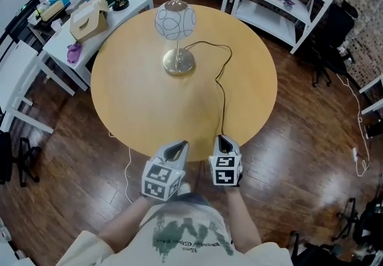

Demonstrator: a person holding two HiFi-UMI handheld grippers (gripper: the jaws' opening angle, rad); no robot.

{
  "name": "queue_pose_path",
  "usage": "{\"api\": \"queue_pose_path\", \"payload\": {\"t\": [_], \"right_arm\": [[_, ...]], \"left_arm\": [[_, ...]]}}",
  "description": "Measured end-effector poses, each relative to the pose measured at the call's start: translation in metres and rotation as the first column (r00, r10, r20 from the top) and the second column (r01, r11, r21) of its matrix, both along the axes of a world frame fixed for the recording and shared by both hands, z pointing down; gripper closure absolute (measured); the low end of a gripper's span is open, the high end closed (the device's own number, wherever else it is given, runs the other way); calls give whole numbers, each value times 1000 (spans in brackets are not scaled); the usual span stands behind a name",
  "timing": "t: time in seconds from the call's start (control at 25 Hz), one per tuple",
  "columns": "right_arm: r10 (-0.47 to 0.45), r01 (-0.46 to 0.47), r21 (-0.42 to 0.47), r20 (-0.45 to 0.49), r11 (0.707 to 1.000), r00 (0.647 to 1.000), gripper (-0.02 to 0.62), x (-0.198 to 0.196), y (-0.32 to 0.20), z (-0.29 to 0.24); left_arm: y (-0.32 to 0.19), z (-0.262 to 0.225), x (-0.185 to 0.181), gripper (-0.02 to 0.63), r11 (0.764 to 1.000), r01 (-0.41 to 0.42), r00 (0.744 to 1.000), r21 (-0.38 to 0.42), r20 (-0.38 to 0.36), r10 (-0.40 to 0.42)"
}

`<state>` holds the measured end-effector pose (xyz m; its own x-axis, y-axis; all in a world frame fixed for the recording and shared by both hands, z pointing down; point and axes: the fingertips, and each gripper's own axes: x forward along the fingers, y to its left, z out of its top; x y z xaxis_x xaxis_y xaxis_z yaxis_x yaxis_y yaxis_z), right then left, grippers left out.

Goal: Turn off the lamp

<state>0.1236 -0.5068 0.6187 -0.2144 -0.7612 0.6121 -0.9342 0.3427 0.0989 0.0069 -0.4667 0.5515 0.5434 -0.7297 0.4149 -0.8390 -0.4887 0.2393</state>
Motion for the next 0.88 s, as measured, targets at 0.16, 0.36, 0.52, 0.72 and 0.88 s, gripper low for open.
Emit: {"api": "queue_pose_path", "payload": {"t": [0.16, 0.36, 0.52, 0.72, 0.88], "right_arm": [[-14, 12, 51, 33, 999, 999, 595, -19, 15, -17], [-39, 35, 71, 66, 997, 997, 595, -43, 51, -31], [-60, 52, 92, 92, 994, 994, 595, -59, 90, -54], [-61, 44, 135, 126, 990, 990, 595, -71, 134, -80], [-80, 56, 168, 140, 984, 987, 595, -83, 170, -96]], "left_arm": [[18, -3, -16, 611, 1000, 29, 1000, 8, -5, -29], [48, -6, -41, 611, 997, 80, 997, 7, -24, -80], [75, -15, -50, 612, 995, 96, 994, 5, -50, -96], [114, -28, -55, 611, 996, 81, 994, 27, -78, -78], [146, -32, -62, 612, 995, 92, 993, 27, -79, -89]]}}
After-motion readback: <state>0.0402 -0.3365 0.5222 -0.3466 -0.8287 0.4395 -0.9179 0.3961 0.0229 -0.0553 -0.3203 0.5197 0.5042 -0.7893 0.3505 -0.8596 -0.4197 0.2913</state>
